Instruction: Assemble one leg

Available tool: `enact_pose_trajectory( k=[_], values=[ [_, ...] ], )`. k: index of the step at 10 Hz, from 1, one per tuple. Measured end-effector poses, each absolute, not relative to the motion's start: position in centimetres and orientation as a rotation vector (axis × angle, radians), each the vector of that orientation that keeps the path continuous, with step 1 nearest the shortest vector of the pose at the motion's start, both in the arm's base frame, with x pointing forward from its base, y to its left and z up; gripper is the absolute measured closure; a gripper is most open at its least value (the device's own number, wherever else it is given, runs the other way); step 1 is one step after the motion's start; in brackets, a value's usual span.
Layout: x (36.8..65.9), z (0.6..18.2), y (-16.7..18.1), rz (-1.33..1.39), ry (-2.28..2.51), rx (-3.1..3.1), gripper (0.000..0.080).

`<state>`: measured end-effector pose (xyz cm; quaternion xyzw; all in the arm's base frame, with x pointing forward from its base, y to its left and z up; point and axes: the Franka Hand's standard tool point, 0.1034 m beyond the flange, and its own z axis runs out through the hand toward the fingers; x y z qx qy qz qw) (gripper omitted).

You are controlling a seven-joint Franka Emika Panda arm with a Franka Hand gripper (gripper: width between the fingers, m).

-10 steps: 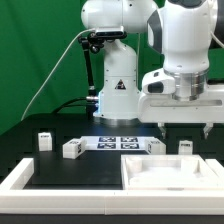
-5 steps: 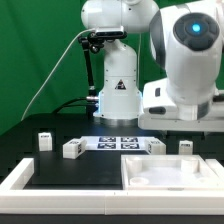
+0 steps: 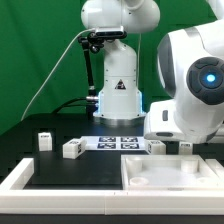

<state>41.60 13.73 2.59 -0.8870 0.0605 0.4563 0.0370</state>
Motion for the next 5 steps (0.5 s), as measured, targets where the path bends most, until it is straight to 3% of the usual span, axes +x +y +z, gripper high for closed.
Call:
enact_pose_trajectory(
  k=[5],
  values=[
    [41.04,1.27,13.63,1.373,0.166,-2.735,0.0151]
  ],
)
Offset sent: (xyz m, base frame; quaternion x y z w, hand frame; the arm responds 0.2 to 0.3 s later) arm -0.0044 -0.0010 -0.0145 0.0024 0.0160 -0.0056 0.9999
